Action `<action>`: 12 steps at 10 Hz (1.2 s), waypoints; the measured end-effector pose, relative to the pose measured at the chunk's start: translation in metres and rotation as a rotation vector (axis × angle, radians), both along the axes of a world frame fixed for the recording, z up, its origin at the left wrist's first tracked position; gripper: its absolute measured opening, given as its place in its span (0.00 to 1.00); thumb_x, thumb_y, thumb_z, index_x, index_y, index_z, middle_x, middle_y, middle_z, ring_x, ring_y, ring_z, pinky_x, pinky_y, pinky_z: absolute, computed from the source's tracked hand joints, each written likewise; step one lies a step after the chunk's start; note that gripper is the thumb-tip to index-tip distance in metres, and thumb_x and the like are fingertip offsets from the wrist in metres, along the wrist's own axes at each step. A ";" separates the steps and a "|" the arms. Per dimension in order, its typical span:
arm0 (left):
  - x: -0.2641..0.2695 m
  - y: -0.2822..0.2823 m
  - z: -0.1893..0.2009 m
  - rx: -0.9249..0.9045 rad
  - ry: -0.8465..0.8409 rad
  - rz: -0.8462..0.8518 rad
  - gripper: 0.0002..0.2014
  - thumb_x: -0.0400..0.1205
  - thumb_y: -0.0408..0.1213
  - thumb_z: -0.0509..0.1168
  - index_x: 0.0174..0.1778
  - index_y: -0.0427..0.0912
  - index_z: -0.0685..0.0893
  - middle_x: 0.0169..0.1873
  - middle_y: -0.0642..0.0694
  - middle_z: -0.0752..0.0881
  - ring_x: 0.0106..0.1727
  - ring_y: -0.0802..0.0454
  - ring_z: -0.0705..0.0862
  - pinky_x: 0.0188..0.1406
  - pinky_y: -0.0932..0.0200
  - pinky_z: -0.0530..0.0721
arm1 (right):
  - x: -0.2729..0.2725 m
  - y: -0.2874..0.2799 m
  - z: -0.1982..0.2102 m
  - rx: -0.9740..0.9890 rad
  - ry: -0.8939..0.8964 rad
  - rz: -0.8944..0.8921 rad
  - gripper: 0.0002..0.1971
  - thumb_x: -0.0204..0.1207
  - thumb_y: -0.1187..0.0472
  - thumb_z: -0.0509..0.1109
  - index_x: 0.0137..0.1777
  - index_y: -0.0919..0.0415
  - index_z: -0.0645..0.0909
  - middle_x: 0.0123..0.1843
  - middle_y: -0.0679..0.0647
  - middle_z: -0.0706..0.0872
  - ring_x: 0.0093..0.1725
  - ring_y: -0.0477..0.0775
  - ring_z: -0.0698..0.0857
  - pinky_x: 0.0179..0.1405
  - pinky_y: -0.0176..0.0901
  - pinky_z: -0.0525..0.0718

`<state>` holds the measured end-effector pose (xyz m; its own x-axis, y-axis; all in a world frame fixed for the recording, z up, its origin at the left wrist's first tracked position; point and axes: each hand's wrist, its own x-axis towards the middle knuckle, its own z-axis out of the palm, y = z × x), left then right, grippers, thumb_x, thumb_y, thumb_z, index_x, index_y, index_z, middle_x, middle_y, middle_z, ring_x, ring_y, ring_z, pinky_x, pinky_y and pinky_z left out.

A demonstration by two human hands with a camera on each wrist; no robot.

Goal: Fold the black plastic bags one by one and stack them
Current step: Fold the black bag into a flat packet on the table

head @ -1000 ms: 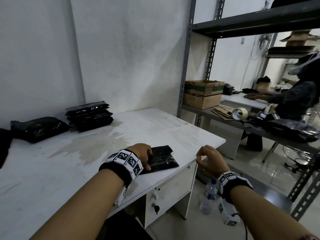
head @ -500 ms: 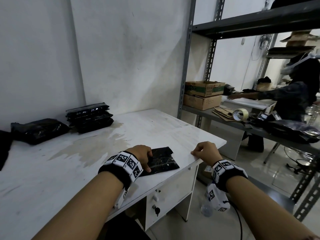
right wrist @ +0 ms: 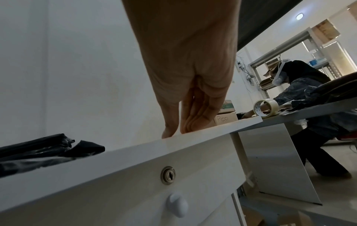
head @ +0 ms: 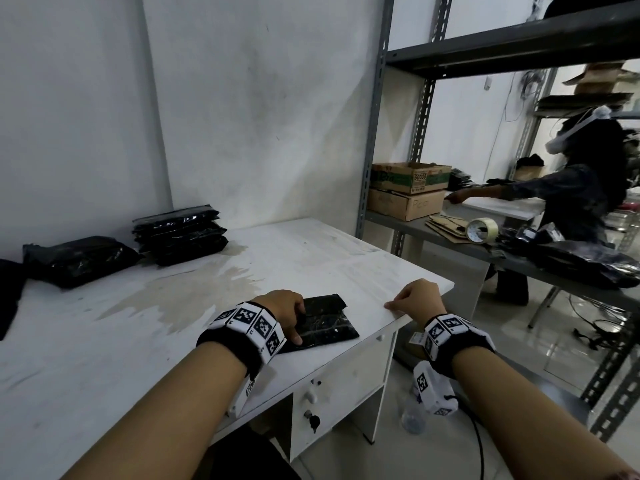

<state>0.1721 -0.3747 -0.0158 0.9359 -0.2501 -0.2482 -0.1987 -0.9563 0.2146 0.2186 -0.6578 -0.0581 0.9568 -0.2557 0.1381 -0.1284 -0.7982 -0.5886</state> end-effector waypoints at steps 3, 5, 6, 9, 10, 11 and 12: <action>0.000 0.000 0.000 -0.004 -0.002 -0.001 0.33 0.71 0.41 0.79 0.71 0.46 0.75 0.70 0.47 0.77 0.70 0.47 0.76 0.65 0.54 0.75 | 0.017 -0.004 -0.003 -0.114 0.056 -0.151 0.27 0.64 0.42 0.81 0.54 0.64 0.87 0.51 0.55 0.89 0.54 0.54 0.87 0.56 0.45 0.86; 0.000 -0.001 0.001 -0.002 0.007 -0.005 0.33 0.71 0.41 0.79 0.71 0.46 0.75 0.70 0.47 0.76 0.70 0.46 0.75 0.64 0.54 0.75 | 0.013 0.001 0.002 -0.148 0.096 -0.177 0.28 0.66 0.43 0.80 0.56 0.66 0.86 0.52 0.58 0.89 0.54 0.55 0.87 0.53 0.42 0.86; 0.000 0.000 0.001 -0.006 0.003 -0.003 0.33 0.71 0.41 0.79 0.71 0.46 0.75 0.70 0.47 0.76 0.70 0.46 0.75 0.64 0.54 0.75 | 0.016 -0.001 0.002 -0.132 0.090 -0.182 0.28 0.68 0.42 0.78 0.57 0.67 0.85 0.54 0.58 0.88 0.57 0.56 0.86 0.55 0.41 0.83; 0.004 0.002 0.000 -0.029 0.008 -0.002 0.32 0.71 0.40 0.79 0.70 0.46 0.76 0.70 0.47 0.76 0.70 0.46 0.75 0.65 0.53 0.75 | 0.025 0.004 0.007 -0.141 0.006 0.022 0.07 0.71 0.61 0.76 0.45 0.64 0.91 0.49 0.58 0.91 0.52 0.57 0.87 0.57 0.46 0.85; 0.009 0.005 0.002 -0.039 0.007 0.010 0.32 0.71 0.37 0.79 0.71 0.46 0.76 0.70 0.47 0.76 0.70 0.46 0.75 0.66 0.52 0.76 | 0.035 0.018 0.014 -0.206 -0.058 0.144 0.07 0.73 0.63 0.73 0.47 0.59 0.91 0.53 0.56 0.90 0.55 0.56 0.85 0.54 0.38 0.78; 0.017 0.006 0.004 -0.016 0.000 0.019 0.33 0.71 0.36 0.79 0.71 0.45 0.75 0.70 0.46 0.76 0.70 0.45 0.75 0.66 0.52 0.76 | 0.055 0.032 0.021 -0.271 0.006 0.250 0.10 0.75 0.63 0.71 0.55 0.56 0.89 0.60 0.55 0.88 0.62 0.55 0.82 0.57 0.35 0.73; 0.027 0.006 0.006 -0.005 0.000 0.022 0.33 0.70 0.36 0.79 0.71 0.45 0.76 0.70 0.45 0.77 0.70 0.45 0.75 0.65 0.53 0.76 | 0.075 0.041 0.027 -0.342 0.056 0.323 0.13 0.78 0.63 0.68 0.61 0.56 0.86 0.65 0.55 0.85 0.66 0.55 0.79 0.62 0.36 0.71</action>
